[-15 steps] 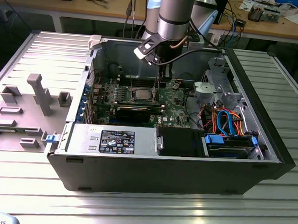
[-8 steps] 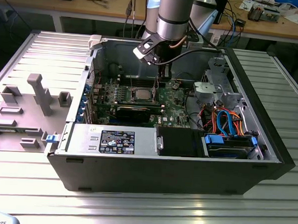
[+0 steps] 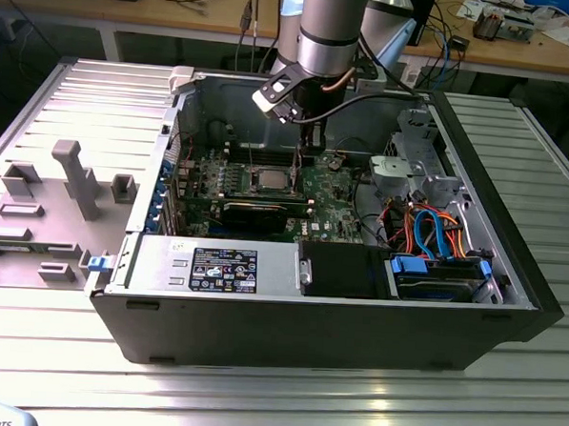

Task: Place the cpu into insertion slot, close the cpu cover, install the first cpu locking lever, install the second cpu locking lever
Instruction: 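Close the cpu cover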

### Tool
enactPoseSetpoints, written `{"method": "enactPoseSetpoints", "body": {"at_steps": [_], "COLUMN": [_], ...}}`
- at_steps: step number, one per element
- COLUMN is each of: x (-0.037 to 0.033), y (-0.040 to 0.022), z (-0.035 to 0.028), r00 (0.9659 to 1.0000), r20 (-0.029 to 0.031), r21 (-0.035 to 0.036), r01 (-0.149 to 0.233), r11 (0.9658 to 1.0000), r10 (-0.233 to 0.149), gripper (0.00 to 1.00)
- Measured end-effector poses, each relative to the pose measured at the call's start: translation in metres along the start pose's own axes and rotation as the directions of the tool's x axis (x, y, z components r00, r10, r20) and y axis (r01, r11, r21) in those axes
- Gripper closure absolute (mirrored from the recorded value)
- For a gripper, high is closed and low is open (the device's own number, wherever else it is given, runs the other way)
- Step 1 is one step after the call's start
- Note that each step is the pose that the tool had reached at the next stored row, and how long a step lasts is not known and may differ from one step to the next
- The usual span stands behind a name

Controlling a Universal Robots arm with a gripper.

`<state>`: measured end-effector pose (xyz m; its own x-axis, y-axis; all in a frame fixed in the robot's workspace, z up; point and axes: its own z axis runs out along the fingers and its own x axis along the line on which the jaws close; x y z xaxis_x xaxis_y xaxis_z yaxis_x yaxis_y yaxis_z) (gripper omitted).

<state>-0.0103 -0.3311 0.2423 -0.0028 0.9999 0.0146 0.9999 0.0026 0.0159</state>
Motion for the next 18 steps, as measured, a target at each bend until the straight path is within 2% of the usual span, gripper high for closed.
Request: {"method": "enactPoseSetpoints", "body": {"at_steps": [18], "x": [0.0], "y": [-0.0034], "z": [-0.0001], "r00": [1.0], "r20": [0.0001], "r21": [0.0], "r01": [0.0], "r11": [1.0], "r10": [0.0], "gripper": [0.89]}}
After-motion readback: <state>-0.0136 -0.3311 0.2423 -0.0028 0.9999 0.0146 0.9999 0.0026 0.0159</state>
